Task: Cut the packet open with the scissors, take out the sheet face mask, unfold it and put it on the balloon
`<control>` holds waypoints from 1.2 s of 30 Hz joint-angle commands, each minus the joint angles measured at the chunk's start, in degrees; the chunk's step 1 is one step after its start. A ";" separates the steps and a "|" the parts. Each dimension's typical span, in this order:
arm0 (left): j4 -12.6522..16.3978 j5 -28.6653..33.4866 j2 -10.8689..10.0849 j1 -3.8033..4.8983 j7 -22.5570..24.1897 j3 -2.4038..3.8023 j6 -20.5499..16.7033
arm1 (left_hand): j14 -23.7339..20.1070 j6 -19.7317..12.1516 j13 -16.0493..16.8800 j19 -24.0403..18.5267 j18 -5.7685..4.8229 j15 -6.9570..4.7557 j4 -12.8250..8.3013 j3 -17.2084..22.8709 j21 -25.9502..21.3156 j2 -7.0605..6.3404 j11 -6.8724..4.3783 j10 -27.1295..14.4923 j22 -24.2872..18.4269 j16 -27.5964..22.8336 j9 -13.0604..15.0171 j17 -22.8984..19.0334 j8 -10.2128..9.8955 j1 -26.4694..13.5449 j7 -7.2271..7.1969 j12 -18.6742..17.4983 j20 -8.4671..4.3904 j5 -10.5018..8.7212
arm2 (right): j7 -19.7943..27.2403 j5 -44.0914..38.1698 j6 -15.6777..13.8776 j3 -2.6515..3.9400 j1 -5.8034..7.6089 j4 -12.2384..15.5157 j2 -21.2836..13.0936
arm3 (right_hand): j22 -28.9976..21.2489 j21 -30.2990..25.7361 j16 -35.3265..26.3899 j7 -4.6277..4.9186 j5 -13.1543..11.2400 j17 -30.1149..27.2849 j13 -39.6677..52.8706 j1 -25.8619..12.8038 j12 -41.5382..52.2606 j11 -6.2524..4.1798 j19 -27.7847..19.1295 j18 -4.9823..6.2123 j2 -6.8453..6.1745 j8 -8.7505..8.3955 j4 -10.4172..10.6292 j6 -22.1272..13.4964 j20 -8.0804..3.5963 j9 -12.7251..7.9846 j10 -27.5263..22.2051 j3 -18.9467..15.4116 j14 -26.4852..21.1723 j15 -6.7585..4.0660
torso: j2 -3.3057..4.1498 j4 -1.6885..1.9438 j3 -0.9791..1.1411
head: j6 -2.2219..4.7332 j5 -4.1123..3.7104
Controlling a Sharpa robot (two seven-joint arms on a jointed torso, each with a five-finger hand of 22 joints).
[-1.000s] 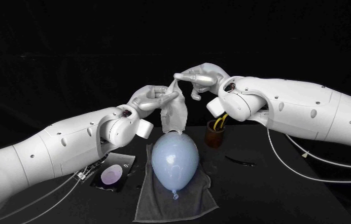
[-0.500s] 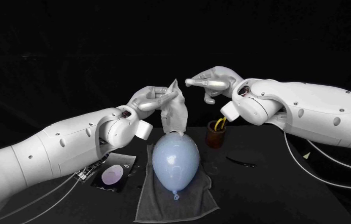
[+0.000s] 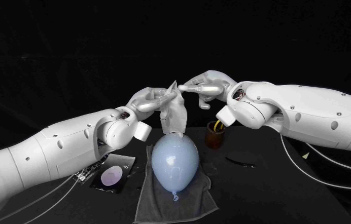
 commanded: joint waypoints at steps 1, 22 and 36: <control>0.19 -0.08 0.03 0.13 0.00 0.08 1.41 | -0.49 -0.33 0.09 0.18 0.82 0.08 0.06 0.37 0.24 0.12 0.18 -0.04 -0.08 0.28 0.06 0.08 -0.03 -0.44 0.21 0.26 0.19 0.20 | 0.13 -0.30 0.70 0.01 0.05 0.22 0.29 | 1.70 0.42 0.38 -0.09 0.01 11.34 11.05 0.84 0.36 -0.26 0.53 -0.18 0.15 -0.23 -0.04 0.50 -0.10 -0.07 2.76 -0.36 4.94 -0.27 | 0.03 0.01 -0.02 | -0.08 -0.04; 0.93 -1.34 -0.41 0.13 -0.20 0.08 2.54 | -0.58 -0.34 0.15 0.18 0.83 0.07 -0.16 0.82 0.24 -0.02 0.13 -0.10 -0.10 0.38 0.13 0.16 -0.03 -0.68 0.13 0.33 0.19 0.20 | -0.84 -2.80 0.28 -0.21 0.04 -2.83 2.53 | 1.80 0.65 0.39 -0.11 0.01 11.34 11.08 2.08 0.42 -0.29 0.73 -0.22 0.35 -0.52 -0.08 0.80 -0.16 -0.34 2.80 -0.71 4.96 -0.30 | 0.00 -0.01 -0.01 | -0.31 -0.01; 0.92 -1.22 -0.67 0.13 -0.09 0.08 2.26 | -0.66 -0.30 0.26 0.21 0.83 0.06 -0.13 1.48 0.26 0.08 0.15 -0.09 -0.12 0.56 0.27 0.28 0.03 -1.26 0.14 0.48 0.19 0.19 | -2.02 -5.50 2.53 -0.33 -0.15 -2.03 2.24 | 1.90 0.80 0.48 -0.59 0.00 11.61 11.28 3.95 0.73 -0.67 0.87 -0.24 0.37 -0.27 -0.35 2.64 -0.33 -0.51 2.97 -1.34 5.04 -0.58 | -0.01 -0.05 0.01 | -0.36 0.02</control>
